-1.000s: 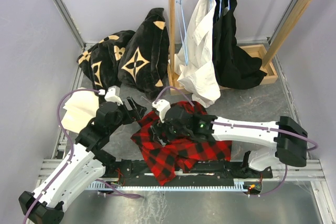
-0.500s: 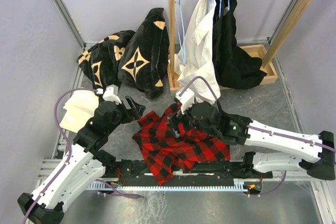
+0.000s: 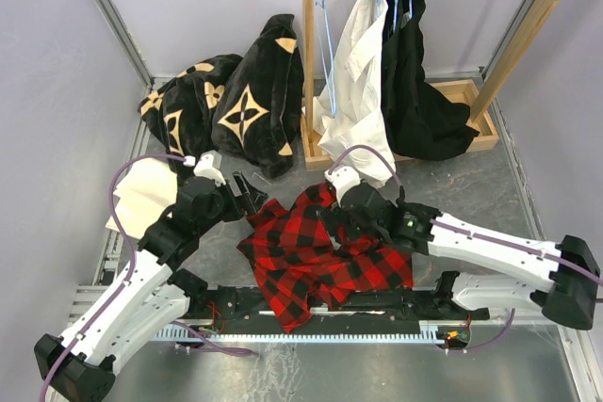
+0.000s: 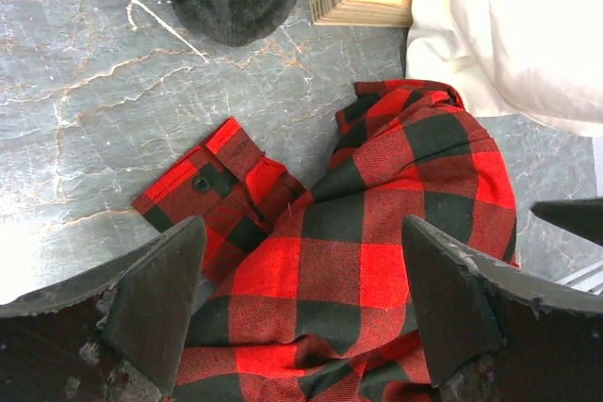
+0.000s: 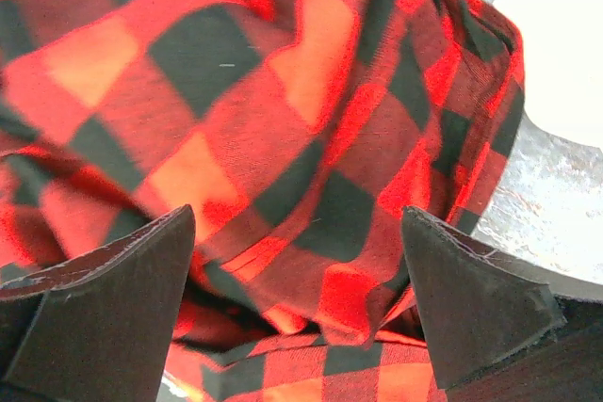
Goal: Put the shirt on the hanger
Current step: Adjust the shirt at the center of the board.
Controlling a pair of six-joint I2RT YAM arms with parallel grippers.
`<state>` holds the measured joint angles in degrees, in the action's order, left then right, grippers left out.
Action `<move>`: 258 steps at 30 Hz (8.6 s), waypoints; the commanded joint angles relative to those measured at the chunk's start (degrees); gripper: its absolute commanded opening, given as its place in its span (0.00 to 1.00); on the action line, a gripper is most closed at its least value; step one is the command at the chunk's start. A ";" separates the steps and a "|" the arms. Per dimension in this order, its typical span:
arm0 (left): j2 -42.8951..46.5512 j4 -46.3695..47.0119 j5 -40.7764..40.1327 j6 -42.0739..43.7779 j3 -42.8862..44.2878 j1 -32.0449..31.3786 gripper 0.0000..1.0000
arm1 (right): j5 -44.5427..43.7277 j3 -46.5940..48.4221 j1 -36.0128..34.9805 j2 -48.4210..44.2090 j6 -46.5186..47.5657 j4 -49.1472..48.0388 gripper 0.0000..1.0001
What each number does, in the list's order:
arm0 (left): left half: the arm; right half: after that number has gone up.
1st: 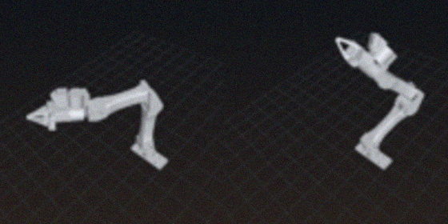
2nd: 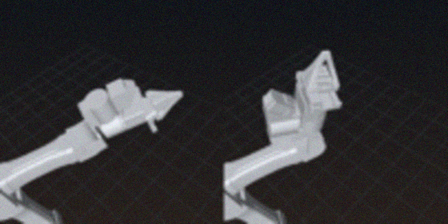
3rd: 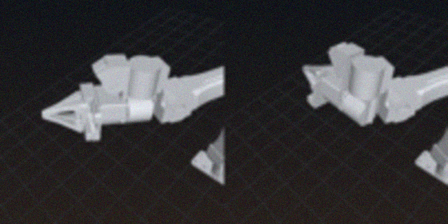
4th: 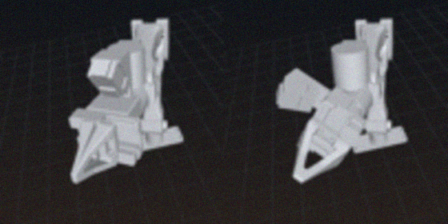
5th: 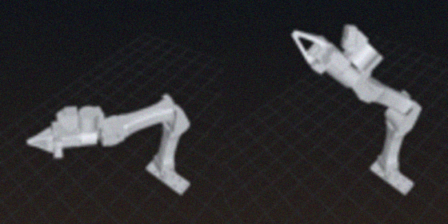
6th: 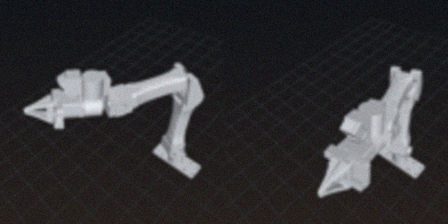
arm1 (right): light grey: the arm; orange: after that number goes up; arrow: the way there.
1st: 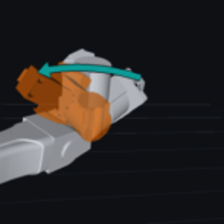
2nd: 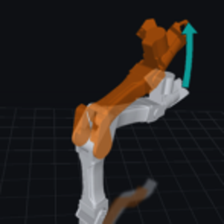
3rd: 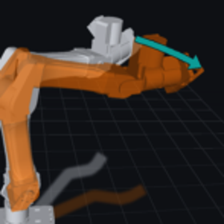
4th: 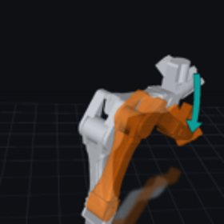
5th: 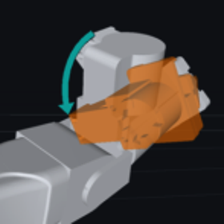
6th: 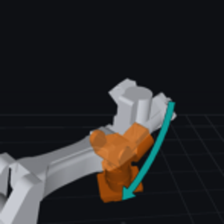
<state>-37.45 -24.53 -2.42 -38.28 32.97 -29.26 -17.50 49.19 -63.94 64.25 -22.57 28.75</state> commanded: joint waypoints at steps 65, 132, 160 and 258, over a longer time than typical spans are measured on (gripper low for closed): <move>-32.86 5.66 -28.84 -9.74 9.13 -29.84 0.03 | 26.13 -20.93 33.22 -22.65 -6.37 -6.96 0.90; -26.18 28.05 -0.81 3.33 8.14 -17.77 0.03 | 25.65 -1.12 12.88 -26.06 -7.98 -31.45 0.00; -10.98 7.87 -11.03 0.51 4.98 -3.83 0.54 | 12.97 4.63 -5.43 0.37 1.26 -42.32 0.00; -0.06 -0.59 -9.12 8.33 10.01 -3.27 0.97 | 12.39 46.88 12.35 45.26 14.37 0.72 0.00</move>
<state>-37.06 -30.83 -16.45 -33.26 40.97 -32.58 -7.92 93.30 -52.56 109.71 -4.75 29.54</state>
